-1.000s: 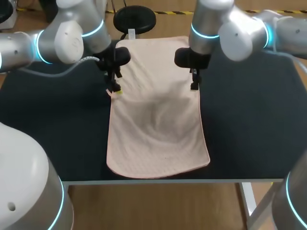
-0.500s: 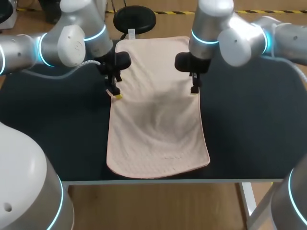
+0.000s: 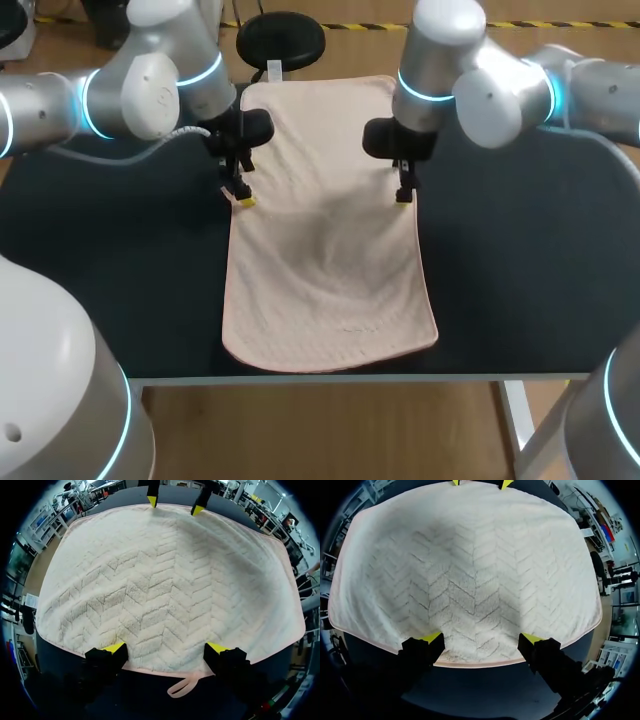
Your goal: Fold the towel
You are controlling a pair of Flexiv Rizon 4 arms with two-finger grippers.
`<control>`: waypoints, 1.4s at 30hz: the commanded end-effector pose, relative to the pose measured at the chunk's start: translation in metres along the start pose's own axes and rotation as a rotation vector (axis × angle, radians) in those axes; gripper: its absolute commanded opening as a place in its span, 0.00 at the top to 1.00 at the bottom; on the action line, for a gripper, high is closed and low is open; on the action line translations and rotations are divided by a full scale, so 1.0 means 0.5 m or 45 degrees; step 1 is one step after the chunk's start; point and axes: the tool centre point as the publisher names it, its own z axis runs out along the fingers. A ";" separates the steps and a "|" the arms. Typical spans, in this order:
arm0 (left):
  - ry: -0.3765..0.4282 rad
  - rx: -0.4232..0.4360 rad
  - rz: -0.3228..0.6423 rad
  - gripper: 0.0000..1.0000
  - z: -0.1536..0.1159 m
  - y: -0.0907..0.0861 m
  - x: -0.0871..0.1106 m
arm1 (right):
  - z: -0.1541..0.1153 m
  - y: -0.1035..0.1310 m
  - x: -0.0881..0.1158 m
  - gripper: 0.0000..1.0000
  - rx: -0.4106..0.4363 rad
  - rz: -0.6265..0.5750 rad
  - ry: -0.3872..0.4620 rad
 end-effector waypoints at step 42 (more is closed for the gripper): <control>0.007 0.077 -0.031 1.00 -0.023 0.001 0.013 | -0.032 0.004 -0.005 1.00 -0.026 0.018 -0.052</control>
